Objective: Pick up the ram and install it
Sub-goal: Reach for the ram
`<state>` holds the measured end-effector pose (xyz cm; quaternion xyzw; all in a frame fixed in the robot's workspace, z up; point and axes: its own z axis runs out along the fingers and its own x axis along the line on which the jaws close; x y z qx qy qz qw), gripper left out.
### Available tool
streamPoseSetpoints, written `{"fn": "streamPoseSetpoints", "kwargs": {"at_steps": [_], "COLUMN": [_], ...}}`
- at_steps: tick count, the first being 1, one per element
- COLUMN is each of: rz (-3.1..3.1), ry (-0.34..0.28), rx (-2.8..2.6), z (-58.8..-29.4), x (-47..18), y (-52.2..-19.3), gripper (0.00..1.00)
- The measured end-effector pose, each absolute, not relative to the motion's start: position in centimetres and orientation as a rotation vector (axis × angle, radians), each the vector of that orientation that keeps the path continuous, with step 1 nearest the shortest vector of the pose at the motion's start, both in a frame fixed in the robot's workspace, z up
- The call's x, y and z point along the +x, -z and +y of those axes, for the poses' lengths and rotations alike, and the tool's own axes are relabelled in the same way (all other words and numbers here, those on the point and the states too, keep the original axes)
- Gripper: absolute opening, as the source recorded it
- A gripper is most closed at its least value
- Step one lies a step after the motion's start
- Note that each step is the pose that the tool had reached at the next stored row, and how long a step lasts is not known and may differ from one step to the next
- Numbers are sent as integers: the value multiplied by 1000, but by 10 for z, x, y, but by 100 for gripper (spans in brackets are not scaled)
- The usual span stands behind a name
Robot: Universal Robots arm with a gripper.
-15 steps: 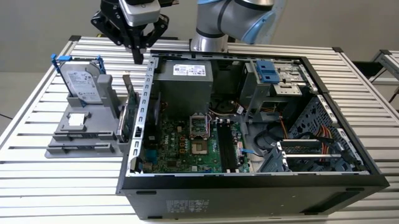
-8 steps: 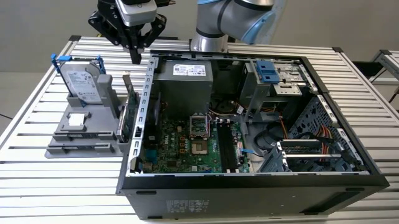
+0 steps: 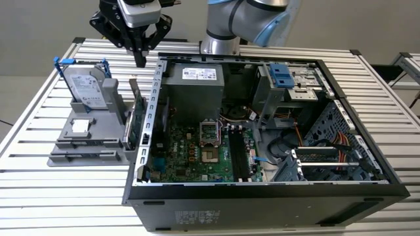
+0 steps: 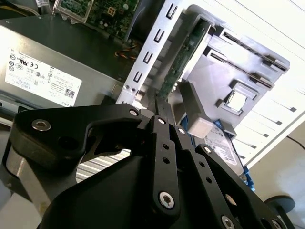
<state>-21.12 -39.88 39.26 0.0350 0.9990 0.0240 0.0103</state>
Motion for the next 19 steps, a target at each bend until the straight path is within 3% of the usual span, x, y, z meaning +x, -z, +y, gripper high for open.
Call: {"fn": "streamPoseSetpoints", "kwargs": {"at_steps": [19], "rz": [3118], "ry": [-75], "rx": [109], "z": [-399], "x": [-221], "y": [-393], "gripper": [0]}}
